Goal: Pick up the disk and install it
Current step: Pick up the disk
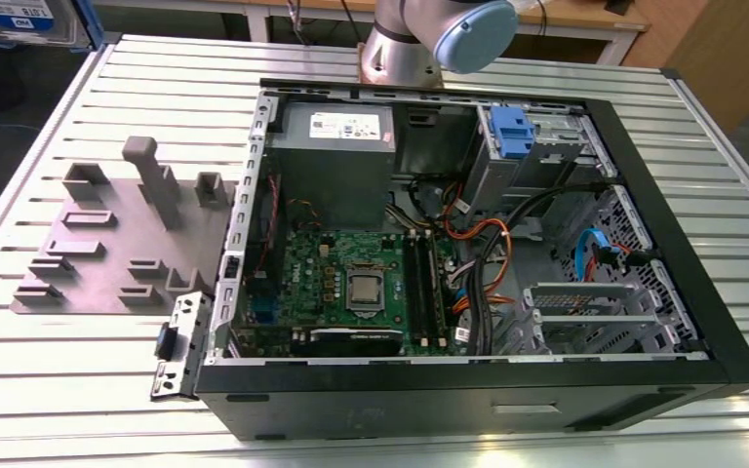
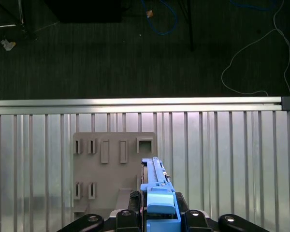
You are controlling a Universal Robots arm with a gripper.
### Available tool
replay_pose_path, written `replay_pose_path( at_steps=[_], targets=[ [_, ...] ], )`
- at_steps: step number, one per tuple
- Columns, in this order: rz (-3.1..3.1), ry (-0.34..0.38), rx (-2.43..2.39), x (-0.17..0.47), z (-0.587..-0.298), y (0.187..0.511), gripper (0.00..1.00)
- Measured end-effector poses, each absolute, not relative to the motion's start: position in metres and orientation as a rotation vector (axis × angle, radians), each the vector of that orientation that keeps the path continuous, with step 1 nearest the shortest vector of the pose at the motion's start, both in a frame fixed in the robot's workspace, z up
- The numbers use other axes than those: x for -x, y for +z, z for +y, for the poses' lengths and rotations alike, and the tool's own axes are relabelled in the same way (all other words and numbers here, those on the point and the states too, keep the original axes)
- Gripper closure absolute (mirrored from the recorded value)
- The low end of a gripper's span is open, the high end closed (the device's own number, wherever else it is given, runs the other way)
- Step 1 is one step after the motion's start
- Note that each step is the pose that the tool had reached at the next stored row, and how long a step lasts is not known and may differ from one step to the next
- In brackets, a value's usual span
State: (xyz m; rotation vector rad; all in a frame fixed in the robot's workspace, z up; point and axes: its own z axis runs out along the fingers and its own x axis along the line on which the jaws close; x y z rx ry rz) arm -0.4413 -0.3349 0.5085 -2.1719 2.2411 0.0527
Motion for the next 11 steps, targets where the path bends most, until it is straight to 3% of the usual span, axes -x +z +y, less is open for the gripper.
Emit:
replay_pose_path(
  at_steps=[11],
  targets=[
    [2.241, 0.053, 2.172, 0.4328, -0.3380, 0.5085, 0.63]
  ],
)
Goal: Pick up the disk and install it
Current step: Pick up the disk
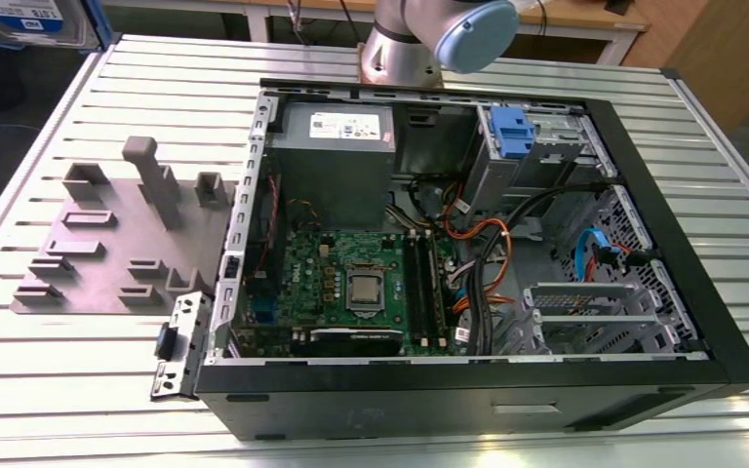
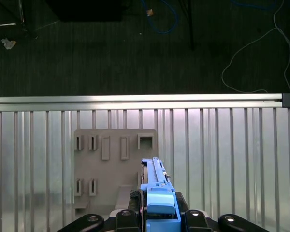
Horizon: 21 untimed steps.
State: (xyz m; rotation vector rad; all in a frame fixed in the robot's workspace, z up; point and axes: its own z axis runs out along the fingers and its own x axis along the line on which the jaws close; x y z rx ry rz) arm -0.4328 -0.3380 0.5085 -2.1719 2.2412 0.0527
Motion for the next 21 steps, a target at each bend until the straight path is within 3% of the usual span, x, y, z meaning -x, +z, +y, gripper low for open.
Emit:
replay_pose_path(
  at_steps=[21],
  targets=[
    [2.241, 0.053, 2.172, 0.418, -0.340, 0.508, 0.63]
  ],
)
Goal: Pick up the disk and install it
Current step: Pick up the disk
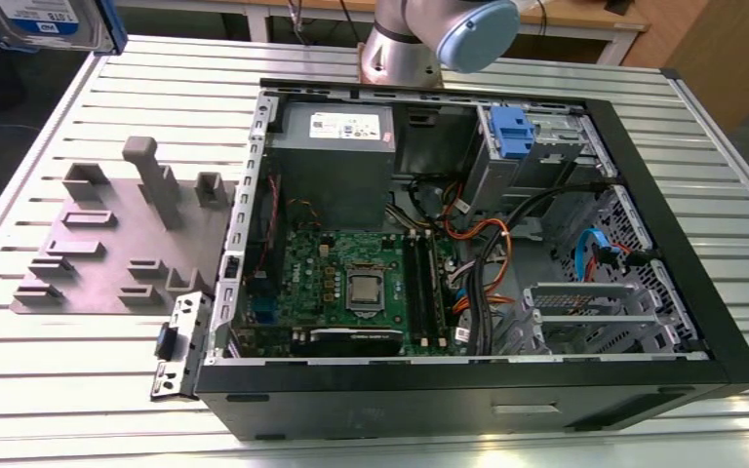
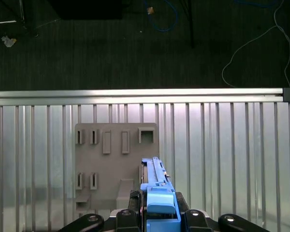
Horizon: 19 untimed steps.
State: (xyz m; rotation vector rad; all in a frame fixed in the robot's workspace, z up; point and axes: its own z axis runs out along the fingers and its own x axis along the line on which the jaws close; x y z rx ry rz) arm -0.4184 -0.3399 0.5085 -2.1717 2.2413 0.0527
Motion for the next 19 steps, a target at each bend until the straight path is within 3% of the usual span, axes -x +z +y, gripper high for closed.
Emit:
replay_pose_path(
  at_steps=[19],
  targets=[
    [2.241, 0.053, 2.172, 0.4111, -0.3403, 0.5084, 0.63]
  ],
)
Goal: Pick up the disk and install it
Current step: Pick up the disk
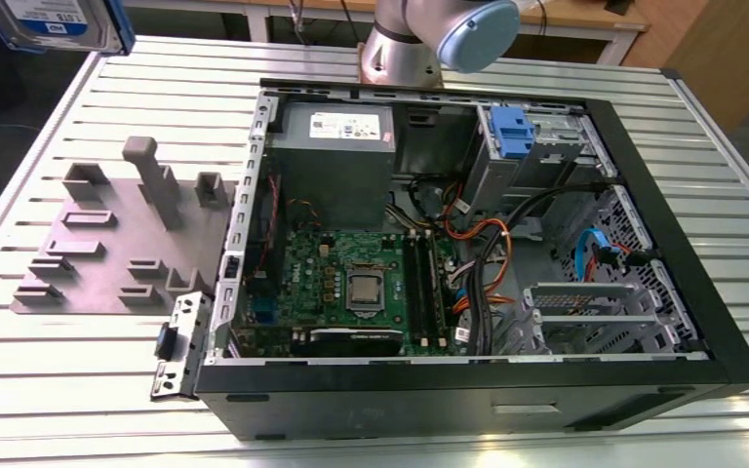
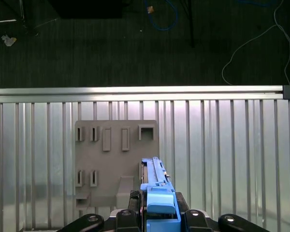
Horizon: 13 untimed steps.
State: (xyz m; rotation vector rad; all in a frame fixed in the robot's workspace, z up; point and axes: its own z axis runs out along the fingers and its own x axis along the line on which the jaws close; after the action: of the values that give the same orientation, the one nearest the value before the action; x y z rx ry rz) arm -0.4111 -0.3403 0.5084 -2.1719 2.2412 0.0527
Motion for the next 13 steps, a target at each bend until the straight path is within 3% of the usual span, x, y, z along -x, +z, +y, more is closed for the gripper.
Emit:
replay_pose_path(
  at_steps=[13],
  targets=[
    [2.241, 0.053, 2.172, 0.4034, -0.3477, 0.5079, 0.63]
  ],
)
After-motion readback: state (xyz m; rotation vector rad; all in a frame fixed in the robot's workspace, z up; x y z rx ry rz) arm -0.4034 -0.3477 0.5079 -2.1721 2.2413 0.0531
